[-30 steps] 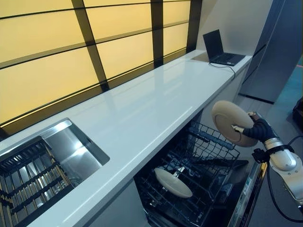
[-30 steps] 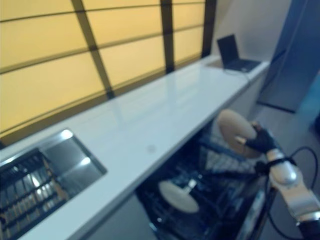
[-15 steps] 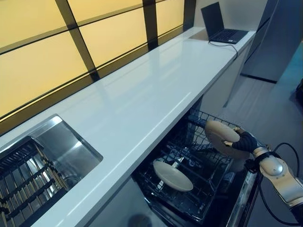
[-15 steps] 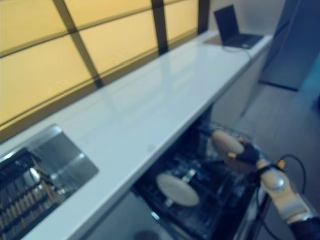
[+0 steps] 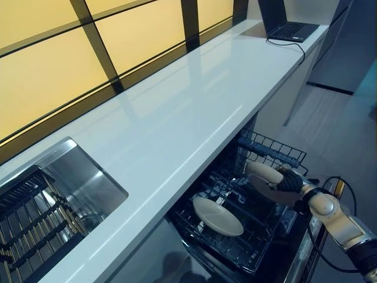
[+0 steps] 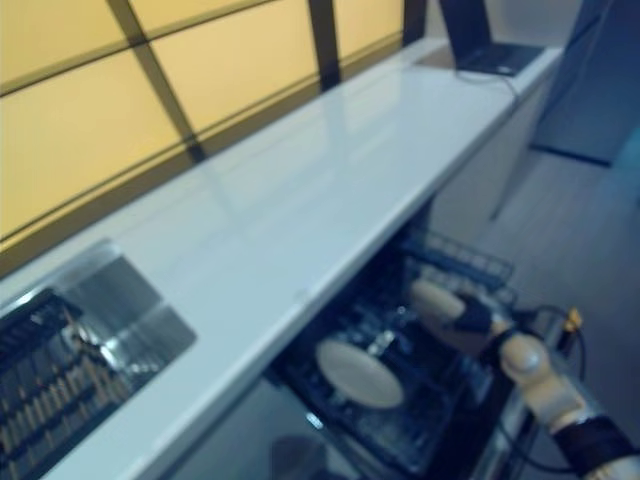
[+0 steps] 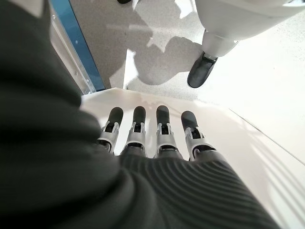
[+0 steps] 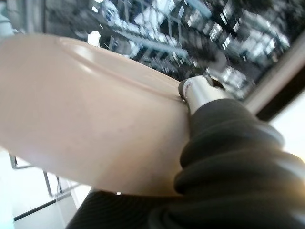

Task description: Take plates into dishwasher

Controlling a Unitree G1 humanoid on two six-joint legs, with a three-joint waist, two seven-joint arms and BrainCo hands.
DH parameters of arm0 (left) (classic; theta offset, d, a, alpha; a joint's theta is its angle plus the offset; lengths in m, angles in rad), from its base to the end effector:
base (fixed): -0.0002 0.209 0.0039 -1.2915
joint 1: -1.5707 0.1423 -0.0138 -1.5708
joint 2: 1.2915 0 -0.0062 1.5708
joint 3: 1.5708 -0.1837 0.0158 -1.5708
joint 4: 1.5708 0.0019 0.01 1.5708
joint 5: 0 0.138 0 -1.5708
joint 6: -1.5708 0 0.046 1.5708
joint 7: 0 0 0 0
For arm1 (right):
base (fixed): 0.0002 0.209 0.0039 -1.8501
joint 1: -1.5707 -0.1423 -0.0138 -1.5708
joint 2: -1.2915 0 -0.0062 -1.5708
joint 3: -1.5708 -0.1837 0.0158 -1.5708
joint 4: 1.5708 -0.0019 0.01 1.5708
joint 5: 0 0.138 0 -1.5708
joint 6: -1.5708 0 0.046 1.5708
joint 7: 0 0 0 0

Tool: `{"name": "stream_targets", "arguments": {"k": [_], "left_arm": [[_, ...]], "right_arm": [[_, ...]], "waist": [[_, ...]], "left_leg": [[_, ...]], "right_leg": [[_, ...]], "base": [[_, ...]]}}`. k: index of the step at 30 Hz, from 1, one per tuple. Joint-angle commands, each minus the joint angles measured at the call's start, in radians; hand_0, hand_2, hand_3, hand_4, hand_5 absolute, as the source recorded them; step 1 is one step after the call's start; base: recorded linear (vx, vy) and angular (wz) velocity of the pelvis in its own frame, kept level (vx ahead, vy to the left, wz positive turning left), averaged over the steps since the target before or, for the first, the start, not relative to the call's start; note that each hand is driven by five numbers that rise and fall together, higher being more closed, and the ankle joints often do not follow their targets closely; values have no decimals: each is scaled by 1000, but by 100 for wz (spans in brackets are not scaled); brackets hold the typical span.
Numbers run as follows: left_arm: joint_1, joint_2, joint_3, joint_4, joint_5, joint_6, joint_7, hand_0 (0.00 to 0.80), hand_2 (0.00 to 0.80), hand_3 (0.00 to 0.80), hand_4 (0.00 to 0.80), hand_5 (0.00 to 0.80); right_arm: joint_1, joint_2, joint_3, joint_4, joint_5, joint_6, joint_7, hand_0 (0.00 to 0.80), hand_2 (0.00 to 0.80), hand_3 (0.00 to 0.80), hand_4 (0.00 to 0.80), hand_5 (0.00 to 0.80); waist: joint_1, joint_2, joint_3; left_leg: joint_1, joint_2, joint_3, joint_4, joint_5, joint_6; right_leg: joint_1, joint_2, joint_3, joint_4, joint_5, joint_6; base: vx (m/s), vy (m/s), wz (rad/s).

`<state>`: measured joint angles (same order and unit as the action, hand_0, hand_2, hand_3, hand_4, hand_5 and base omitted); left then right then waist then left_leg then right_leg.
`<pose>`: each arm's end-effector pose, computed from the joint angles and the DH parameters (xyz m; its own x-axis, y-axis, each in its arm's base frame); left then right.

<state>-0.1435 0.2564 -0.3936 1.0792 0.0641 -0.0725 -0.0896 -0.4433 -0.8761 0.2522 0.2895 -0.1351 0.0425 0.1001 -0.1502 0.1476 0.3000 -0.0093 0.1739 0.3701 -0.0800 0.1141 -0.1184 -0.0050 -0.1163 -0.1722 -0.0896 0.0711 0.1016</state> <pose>0.1447 0.1961 -0.0941 0.5660 -0.0856 -0.8199 0.4818 0.8414 0.2447 0.2726 -0.2779 0.1445 0.9962 0.0657 -0.0575 -0.0823 0.4882 -0.8688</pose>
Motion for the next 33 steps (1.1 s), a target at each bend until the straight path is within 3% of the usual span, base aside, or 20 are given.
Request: {"name": "stream_targets", "arguments": {"k": [1, 20, 33], "left_arm": [[-50, 46, -47, 10, 17, 2, -10, 0, 0, 0, 0, 0], [-94, 55, -116, -32, 4, 4, -30, 0, 0, 0, 0, 0], [-124, 46, -140, -33, -17, 9, -28, 0, 0, 0, 0, 0]], "right_arm": [[-170, 7, 52, 45, -31, -28, -2, 800, 800, 800, 800, 800], [-366, -32, 169, 231, -78, 37, -20, 800, 800, 800, 800, 800], [-421, 20, 178, 328, -71, 161, -80, 800, 800, 800, 800, 800]], "waist": [[14, -67, -1], [43, -28, 46], [52, -10, 66]], "left_leg": [[-97, -27, -30, -7, 36, -34], [-126, -37, -59, -7, 38, -35], [-128, -44, -72, -7, 33, -31]], "right_leg": [[14, 35, -23, 11, -52, -18], [-34, 27, -41, 24, -50, -17], [-60, 20, -50, 31, -43, -15]], "base": [[-24, -1, 5], [-10, -1, 3], [1, 1, 1]]}}
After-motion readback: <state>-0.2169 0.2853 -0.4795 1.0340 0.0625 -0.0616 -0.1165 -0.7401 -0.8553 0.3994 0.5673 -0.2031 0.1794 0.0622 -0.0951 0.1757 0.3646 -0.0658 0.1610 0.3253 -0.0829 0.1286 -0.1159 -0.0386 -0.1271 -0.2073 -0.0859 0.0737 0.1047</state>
